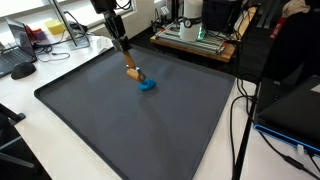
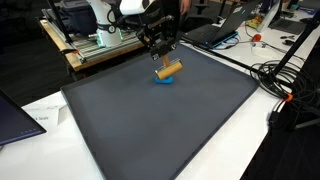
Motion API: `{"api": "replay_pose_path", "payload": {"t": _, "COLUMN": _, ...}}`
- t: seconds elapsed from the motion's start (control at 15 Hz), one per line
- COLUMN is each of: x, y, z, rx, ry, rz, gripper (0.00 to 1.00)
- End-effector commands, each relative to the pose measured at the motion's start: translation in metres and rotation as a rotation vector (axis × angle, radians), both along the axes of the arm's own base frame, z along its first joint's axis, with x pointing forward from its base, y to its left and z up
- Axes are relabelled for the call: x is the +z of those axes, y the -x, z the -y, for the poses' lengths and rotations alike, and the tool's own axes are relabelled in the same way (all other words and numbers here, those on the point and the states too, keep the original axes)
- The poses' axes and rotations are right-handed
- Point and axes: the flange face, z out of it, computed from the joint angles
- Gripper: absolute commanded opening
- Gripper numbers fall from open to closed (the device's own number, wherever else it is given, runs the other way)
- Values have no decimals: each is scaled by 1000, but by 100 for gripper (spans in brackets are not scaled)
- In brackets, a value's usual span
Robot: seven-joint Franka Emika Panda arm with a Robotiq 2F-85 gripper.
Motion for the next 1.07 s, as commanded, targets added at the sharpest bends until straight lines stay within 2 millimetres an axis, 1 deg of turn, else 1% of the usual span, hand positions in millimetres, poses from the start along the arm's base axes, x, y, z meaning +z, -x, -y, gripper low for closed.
{"api": "replay_pose_path", "payload": {"t": 0.0, "x": -2, "y": 7, "z": 3, "rx": -34, "ry": -7, "rz": 19, "gripper": 47}}
{"api": "replay_pose_path", "payload": {"t": 0.13, "x": -5, "y": 20, "z": 8, "rx": -75, "ry": -8, "rz": 41, "gripper": 47}}
{"api": "replay_pose_path", "payload": {"t": 0.2, "x": -5, "y": 24, "z": 9, "rx": -80, "ry": -7, "rz": 43, "gripper": 47}}
{"api": "replay_pose_path", "payload": {"t": 0.47, "x": -3, "y": 26, "z": 9, "rx": -83, "ry": -7, "rz": 47, "gripper": 47}}
{"api": "replay_pose_path", "payload": {"t": 0.53, "x": -2, "y": 24, "z": 8, "rx": -93, "ry": 5, "rz": 72, "gripper": 22}}
{"api": "replay_pose_path", "payload": {"t": 0.73, "x": -2, "y": 28, "z": 12, "rx": -113, "ry": 6, "rz": 101, "gripper": 22}}
{"api": "replay_pose_path", "payload": {"t": 1.0, "x": -11, "y": 46, "z": 18, "rx": -145, "ry": 23, "rz": 122, "gripper": 22}}
